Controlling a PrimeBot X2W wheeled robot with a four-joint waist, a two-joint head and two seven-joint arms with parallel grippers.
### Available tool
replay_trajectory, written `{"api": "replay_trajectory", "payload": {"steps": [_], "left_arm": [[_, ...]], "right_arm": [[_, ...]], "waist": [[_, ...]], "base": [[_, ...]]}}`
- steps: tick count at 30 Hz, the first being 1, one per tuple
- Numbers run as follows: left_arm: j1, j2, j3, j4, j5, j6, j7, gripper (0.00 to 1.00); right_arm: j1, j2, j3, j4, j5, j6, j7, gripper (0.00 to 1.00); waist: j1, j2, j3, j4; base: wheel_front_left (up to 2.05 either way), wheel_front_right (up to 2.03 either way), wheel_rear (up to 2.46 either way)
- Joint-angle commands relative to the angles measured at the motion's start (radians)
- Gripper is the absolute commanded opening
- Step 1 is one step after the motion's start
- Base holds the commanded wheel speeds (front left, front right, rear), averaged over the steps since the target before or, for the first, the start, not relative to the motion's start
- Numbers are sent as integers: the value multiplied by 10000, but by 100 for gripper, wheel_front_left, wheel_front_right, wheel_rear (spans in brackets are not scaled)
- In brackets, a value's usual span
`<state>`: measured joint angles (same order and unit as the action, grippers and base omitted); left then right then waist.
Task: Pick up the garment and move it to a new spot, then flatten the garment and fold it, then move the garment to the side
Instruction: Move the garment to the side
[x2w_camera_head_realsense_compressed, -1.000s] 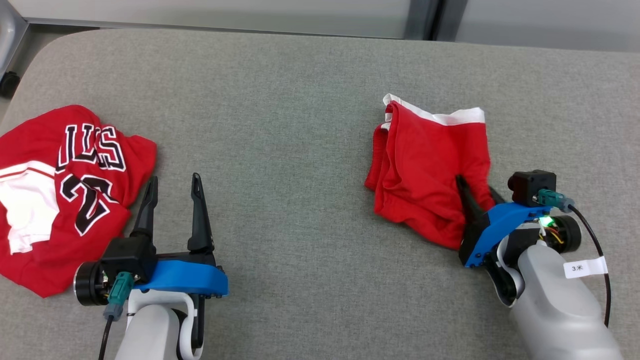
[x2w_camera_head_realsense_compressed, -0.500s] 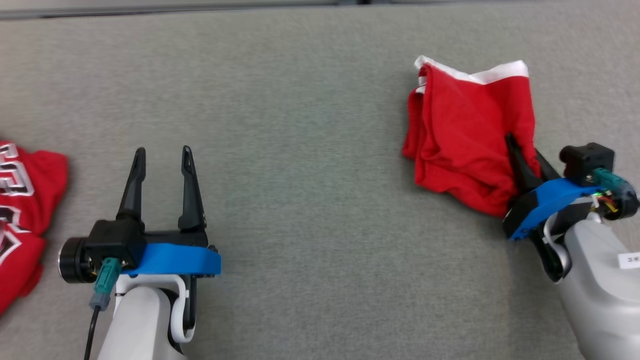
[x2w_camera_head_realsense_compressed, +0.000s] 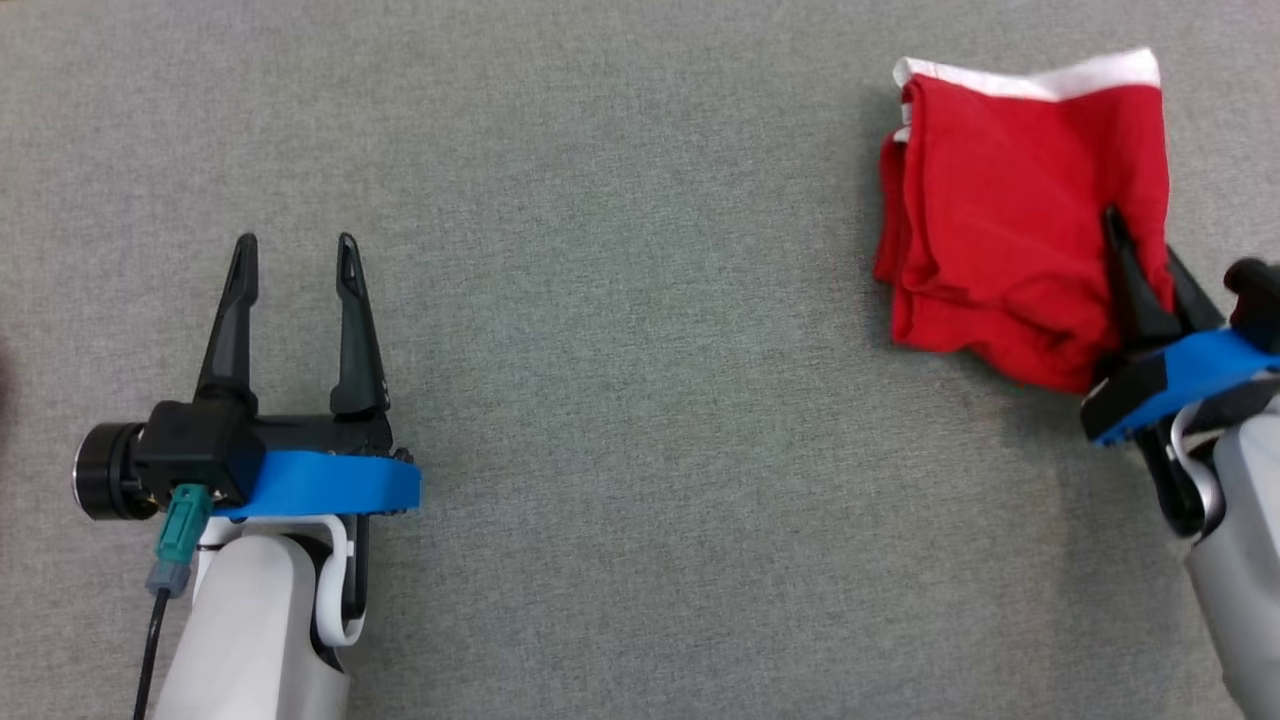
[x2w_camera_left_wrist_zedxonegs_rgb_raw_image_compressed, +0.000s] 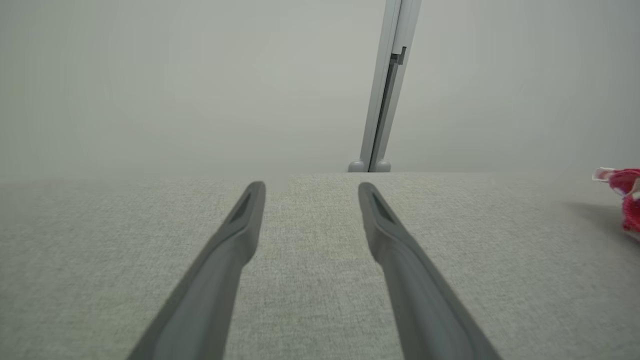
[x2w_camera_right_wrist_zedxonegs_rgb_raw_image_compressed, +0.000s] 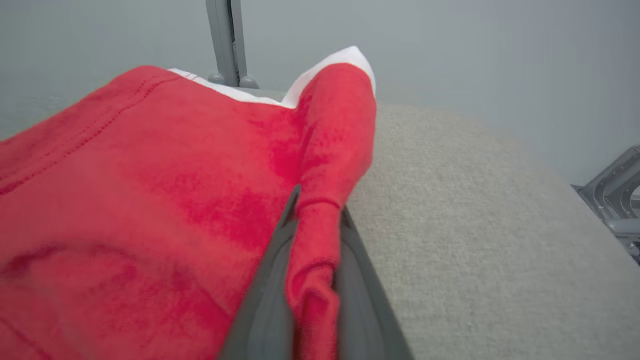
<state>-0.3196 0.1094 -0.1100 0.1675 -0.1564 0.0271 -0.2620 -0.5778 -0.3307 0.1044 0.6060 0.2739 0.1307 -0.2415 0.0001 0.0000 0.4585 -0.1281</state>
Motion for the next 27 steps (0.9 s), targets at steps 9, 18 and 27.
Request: {"api": "replay_trajectory", "payload": {"steps": [9, 18, 27], "left_arm": [[-303, 196, 63, -469, 102, 154, -26, 100], [-620, 293, -48, -836, 134, 180, 51, 100], [-816, 301, -173, -951, 150, 210, 102, 100]], "right_arm": [[-1587, -982, -4, -759, -356, 2, 1174, 0], [-2986, -2470, -284, 8, -181, 2, 1825, 0], [-4098, -3142, -200, 1298, -129, 2, 2121, 0]], "waist": [[-1, 0, 660, 303], [-1, 0, 1336, 626], [-1, 0, 1678, 828]], "base": [[0, 0, 0], [0, 0, 0], [0, 0, 0]]}}
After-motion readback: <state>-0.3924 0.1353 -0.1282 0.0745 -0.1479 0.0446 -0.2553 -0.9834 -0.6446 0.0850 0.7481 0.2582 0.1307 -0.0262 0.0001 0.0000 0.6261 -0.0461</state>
